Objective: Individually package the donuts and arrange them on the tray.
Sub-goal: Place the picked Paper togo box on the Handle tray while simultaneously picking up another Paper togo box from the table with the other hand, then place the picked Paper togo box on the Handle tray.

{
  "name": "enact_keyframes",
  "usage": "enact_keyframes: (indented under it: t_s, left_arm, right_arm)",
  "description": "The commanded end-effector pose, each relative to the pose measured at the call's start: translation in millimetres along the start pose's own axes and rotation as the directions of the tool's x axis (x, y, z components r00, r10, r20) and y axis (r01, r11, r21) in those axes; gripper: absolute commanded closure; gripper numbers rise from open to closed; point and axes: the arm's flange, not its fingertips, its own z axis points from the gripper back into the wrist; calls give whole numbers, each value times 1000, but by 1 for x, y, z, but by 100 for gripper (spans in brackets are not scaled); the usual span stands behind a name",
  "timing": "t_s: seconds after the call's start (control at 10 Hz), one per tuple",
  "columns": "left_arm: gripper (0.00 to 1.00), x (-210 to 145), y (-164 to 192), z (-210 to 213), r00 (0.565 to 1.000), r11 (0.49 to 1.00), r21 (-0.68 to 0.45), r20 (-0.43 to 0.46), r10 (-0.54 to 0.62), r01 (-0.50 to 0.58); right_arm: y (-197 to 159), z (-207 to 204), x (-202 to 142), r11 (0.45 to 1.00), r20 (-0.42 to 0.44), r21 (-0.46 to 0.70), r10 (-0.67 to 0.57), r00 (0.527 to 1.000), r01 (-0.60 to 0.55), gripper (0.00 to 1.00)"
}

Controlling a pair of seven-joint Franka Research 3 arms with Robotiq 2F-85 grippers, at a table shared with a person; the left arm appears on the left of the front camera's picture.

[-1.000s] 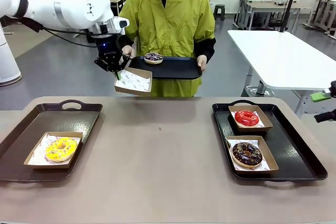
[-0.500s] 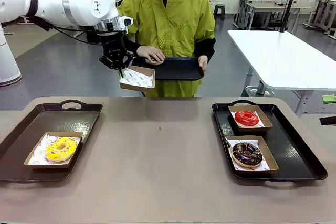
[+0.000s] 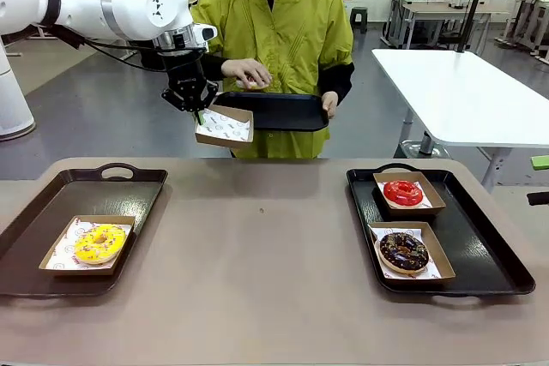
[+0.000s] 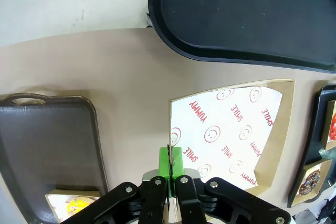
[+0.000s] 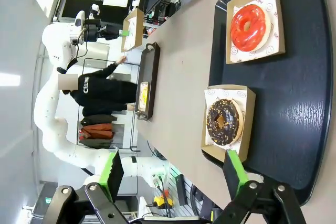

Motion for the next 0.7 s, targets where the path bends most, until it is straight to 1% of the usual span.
enact_keyframes:
  t_s: [0.0,0.6]
  left_arm:
    - [100,-5,3,1,1000,1000,1,7,-7,7]
    - [100,-5,3,1,1000,1000,1,7,-7,7]
  right_arm:
    - [3,-1,-5,1000,-11,1,-1,1000,1,0]
    - [3,-1,-5,1000,-11,1,-1,1000,1,0]
